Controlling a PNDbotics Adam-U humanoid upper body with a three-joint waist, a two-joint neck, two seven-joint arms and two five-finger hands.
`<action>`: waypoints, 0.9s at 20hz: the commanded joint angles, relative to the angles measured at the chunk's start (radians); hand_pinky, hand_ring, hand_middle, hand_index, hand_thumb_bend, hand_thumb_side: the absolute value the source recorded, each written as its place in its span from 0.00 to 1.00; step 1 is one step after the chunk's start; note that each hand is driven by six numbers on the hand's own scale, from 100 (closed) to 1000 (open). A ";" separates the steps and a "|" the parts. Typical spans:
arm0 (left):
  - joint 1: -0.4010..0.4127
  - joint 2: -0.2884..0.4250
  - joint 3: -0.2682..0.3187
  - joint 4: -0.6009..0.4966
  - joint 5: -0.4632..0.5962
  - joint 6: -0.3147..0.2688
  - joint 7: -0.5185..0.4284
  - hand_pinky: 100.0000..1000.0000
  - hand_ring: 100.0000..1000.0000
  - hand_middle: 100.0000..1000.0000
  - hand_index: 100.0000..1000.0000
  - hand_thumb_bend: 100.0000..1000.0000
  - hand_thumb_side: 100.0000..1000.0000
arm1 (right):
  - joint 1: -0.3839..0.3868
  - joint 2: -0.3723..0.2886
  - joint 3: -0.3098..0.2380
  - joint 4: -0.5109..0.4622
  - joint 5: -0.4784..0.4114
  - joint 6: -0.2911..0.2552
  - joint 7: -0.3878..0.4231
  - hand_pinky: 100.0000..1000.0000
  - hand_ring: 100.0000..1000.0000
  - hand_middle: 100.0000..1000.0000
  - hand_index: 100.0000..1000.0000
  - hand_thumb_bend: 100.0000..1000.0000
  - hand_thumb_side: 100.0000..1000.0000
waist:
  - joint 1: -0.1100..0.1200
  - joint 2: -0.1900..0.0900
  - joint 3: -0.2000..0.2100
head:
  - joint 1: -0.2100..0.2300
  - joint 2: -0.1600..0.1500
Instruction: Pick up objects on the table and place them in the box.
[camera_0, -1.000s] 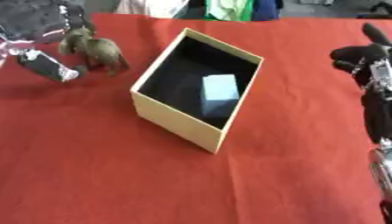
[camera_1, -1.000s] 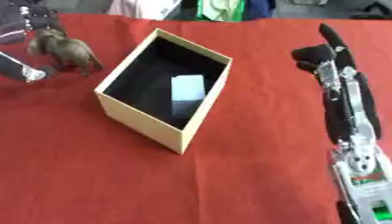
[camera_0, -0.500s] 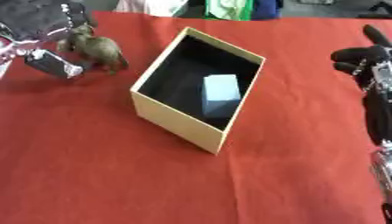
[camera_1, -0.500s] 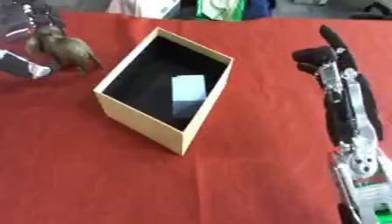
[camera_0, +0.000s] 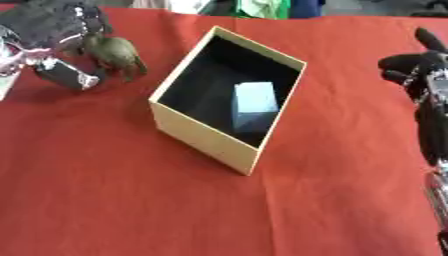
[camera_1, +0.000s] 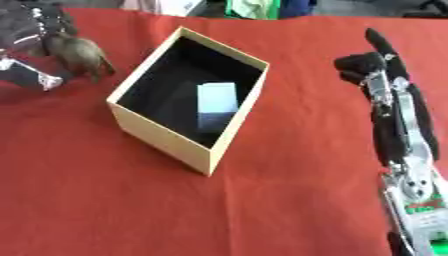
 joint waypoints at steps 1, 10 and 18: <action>-0.018 0.009 0.002 0.001 -0.002 -0.014 -0.005 0.64 0.84 0.78 0.79 0.24 0.24 | -0.009 -0.024 -0.004 -0.008 -0.006 -0.001 0.000 0.79 0.76 0.62 1.00 0.00 0.94 | 0.002 -0.019 -0.001 | 0.005 -0.013; -0.017 0.001 0.011 0.025 -0.014 0.004 0.034 0.61 0.81 0.73 0.74 0.16 0.15 | -0.009 -0.022 -0.002 -0.008 -0.009 -0.001 0.004 0.79 0.76 0.62 1.00 0.00 0.94 | 0.003 -0.012 -0.010 | 0.017 -0.030; -0.016 -0.009 0.011 0.048 -0.008 0.017 0.065 0.49 0.67 0.60 0.63 0.01 0.08 | -0.007 -0.021 -0.002 -0.008 -0.011 -0.001 0.006 0.79 0.76 0.62 1.00 0.00 0.94 | 0.004 -0.012 -0.011 | 0.017 -0.025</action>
